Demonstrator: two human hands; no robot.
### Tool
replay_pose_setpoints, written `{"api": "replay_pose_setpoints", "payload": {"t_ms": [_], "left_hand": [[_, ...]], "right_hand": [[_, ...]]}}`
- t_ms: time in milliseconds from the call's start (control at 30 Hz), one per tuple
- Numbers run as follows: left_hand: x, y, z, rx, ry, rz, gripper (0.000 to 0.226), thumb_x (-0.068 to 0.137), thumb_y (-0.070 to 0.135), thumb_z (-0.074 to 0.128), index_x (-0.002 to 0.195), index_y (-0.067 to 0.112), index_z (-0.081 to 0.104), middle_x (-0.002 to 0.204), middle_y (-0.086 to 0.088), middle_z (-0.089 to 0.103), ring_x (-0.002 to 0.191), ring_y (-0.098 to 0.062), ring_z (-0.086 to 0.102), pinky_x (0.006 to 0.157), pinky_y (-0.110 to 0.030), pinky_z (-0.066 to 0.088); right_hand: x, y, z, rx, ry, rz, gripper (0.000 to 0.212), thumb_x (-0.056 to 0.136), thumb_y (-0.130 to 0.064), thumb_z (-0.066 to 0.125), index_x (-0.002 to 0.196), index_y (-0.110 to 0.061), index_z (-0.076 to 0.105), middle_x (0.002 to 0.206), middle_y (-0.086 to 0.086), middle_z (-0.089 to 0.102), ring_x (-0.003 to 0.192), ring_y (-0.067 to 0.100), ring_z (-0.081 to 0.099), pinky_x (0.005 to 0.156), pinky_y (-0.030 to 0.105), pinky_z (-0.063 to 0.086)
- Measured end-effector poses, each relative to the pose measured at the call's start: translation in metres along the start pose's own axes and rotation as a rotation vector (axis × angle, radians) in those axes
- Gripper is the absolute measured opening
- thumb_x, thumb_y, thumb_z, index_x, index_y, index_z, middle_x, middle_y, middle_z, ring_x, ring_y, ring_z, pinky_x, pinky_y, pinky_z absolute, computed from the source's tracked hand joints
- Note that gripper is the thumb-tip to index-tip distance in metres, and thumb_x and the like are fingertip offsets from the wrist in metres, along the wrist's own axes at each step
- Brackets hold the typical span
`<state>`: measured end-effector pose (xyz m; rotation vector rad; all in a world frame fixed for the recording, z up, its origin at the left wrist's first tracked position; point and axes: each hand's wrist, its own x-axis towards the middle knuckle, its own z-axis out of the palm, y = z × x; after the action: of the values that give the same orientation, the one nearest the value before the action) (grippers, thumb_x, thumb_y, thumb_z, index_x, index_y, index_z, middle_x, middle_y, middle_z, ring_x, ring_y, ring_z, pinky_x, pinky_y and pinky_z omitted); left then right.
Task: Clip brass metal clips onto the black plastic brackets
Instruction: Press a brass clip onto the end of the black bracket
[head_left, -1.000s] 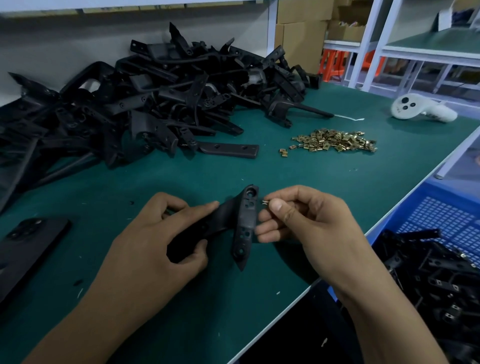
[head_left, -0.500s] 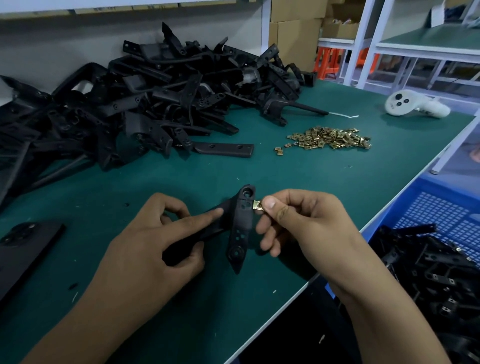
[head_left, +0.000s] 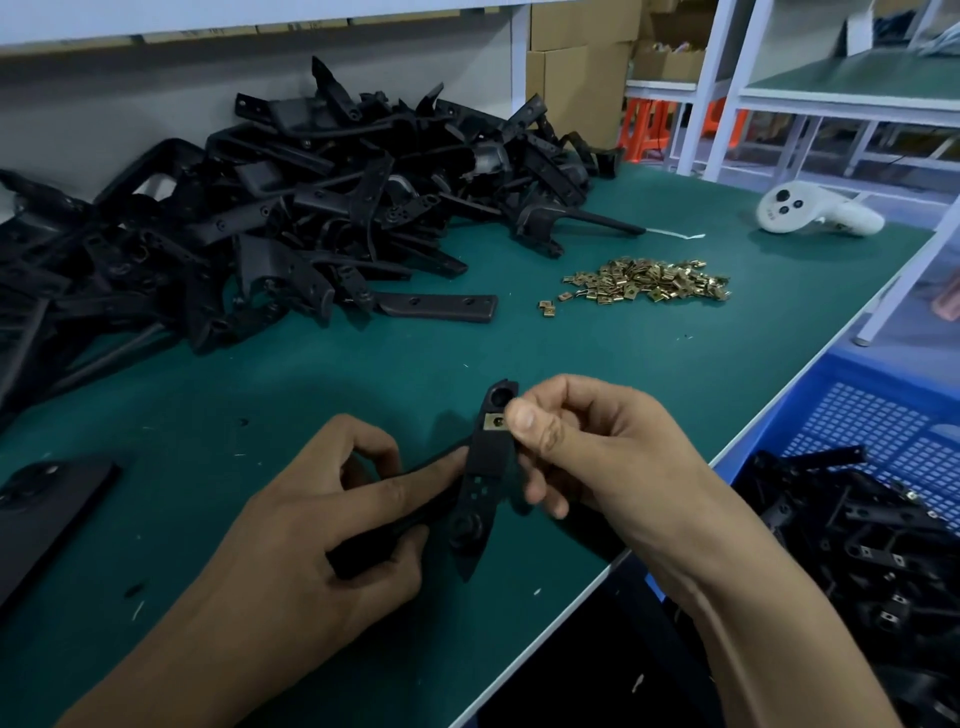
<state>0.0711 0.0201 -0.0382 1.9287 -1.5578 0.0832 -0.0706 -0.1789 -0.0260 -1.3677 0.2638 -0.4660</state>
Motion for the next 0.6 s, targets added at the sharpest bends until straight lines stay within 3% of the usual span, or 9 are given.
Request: {"api": "replay_pose_setpoints", "payload": {"t_ms": [100,200,300,367,467,533,600], "left_hand": [[0.0,0.001,-0.002,-0.017,0.016,0.011,0.051,0.085,0.038,0.063,0.131,0.059,0.061,0.109,0.007,0.054,0.079,-0.016,0.06,0.066,-0.023,0.046],[0.001,0.001,-0.001,0.005,0.028,0.014,0.054,0.083,0.038,0.062,0.13,0.063,0.059,0.108,0.008,0.054,0.078,-0.01,0.06,0.069,-0.013,0.042],[0.0,-0.006,0.001,0.056,0.095,-0.068,0.057,0.08,0.035,0.071,0.133,0.055,0.062,0.109,0.013,0.053,0.086,-0.009,0.061,0.072,-0.014,0.045],[0.0,-0.012,0.002,0.124,0.122,-0.138,0.06,0.08,0.033,0.076,0.134,0.053,0.062,0.106,0.016,0.053,0.089,-0.01,0.06,0.073,-0.019,0.047],[0.0,-0.017,0.005,0.199,0.103,-0.19,0.059,0.078,0.036,0.079,0.134,0.046,0.065,0.1,0.021,0.053,0.091,-0.008,0.054,0.077,-0.022,0.045],[0.0,-0.016,0.005,0.195,0.091,-0.195,0.057,0.08,0.038,0.081,0.134,0.045,0.065,0.1,0.026,0.05,0.095,-0.006,0.053,0.079,-0.018,0.041],[0.0,-0.014,0.004,0.198,0.073,-0.212,0.054,0.081,0.045,0.076,0.134,0.048,0.064,0.101,0.03,0.048,0.102,0.0,0.051,0.076,-0.015,0.04]], "right_hand": [[0.003,0.004,0.001,-0.038,-0.009,-0.046,0.033,0.082,-0.034,0.075,0.109,-0.016,0.07,0.072,0.002,0.055,0.055,0.016,0.05,0.041,0.024,0.036],[0.003,0.005,-0.001,-0.082,-0.091,-0.095,0.028,0.088,-0.033,0.074,0.112,-0.019,0.074,0.076,0.006,0.052,0.06,0.014,0.05,0.042,0.024,0.037],[0.014,0.003,-0.013,-0.184,-0.016,-0.091,0.026,0.089,-0.037,0.074,0.108,-0.02,0.075,0.082,0.017,0.06,0.067,0.019,0.059,0.049,0.029,0.049],[0.032,0.003,-0.032,-0.42,0.137,-0.088,0.014,0.094,-0.037,0.072,0.102,-0.026,0.075,0.084,0.014,0.066,0.065,0.018,0.062,0.058,0.032,0.051],[0.073,0.002,-0.075,-0.799,0.384,-0.11,0.009,0.098,-0.022,0.067,0.101,-0.025,0.074,0.083,-0.007,0.07,0.075,0.011,0.063,0.072,0.024,0.049],[0.099,-0.002,-0.098,-1.022,0.418,-0.13,0.017,0.099,-0.016,0.063,0.111,-0.024,0.074,0.092,-0.004,0.066,0.088,0.017,0.061,0.075,0.023,0.045],[0.119,-0.003,-0.112,-1.233,0.33,-0.165,0.027,0.101,-0.016,0.06,0.124,-0.025,0.072,0.099,0.002,0.059,0.095,0.024,0.058,0.084,0.029,0.045]]}}
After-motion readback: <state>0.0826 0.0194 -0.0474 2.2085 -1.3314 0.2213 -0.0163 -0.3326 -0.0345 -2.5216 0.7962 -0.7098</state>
